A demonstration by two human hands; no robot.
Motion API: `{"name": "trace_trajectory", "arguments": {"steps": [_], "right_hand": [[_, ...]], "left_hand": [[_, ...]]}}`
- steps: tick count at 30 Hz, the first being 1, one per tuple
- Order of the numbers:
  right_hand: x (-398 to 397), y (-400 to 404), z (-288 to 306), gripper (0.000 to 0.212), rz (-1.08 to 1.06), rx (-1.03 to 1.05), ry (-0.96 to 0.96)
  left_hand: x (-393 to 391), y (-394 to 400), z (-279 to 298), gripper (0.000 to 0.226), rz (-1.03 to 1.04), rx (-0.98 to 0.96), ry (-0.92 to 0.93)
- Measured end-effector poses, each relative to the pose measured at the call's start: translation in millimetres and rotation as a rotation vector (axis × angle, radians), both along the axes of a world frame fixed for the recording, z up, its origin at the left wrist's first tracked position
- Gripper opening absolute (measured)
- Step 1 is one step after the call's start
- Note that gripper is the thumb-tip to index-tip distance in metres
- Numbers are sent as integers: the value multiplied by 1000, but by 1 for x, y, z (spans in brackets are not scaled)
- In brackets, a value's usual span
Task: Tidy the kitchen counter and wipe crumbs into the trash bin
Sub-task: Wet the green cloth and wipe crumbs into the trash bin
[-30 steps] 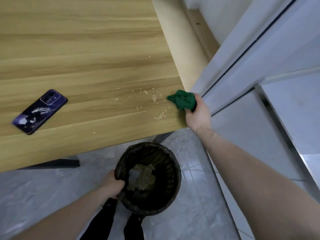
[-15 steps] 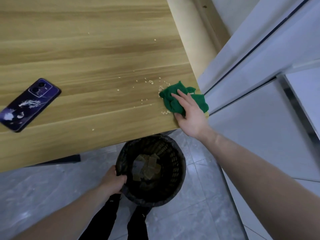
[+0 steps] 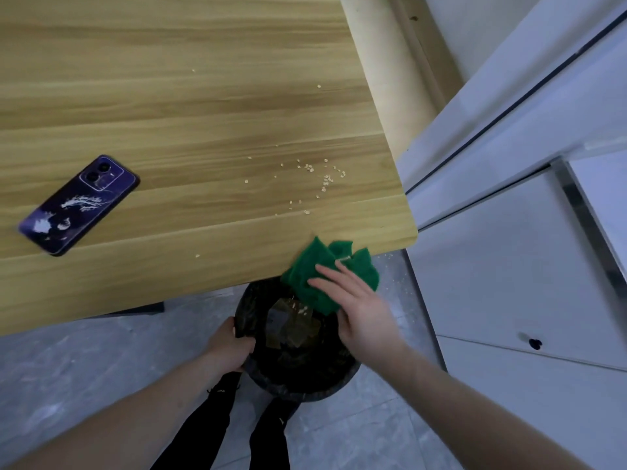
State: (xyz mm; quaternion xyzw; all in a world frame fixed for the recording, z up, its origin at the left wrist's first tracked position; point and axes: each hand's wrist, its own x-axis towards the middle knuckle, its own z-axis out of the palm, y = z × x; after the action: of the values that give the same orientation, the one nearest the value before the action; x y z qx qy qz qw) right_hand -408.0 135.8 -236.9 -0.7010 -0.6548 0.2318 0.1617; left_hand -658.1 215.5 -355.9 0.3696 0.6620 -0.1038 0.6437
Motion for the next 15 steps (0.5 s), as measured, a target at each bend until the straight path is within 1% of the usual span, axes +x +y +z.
{"name": "trace_trajectory", "arguments": {"steps": [3,6,9,11,15], "right_hand": [[-13,-21,5,83,-51,5,98],[-7,-20,18,85,-120,71,145],[13,10,32,84,-142,192,126],[29,40,39,83,-193,269,94],[62,106,41,82,-298,295,6]], "left_hand": [[-4,1,-1,46,0,-10,-19],[-6,3,0,43,-3,-11,-32],[-9,3,1,44,0,-7,-37],[-10,3,1,45,-1,-10,-40],[-11,2,0,41,20,-21,-50]]}}
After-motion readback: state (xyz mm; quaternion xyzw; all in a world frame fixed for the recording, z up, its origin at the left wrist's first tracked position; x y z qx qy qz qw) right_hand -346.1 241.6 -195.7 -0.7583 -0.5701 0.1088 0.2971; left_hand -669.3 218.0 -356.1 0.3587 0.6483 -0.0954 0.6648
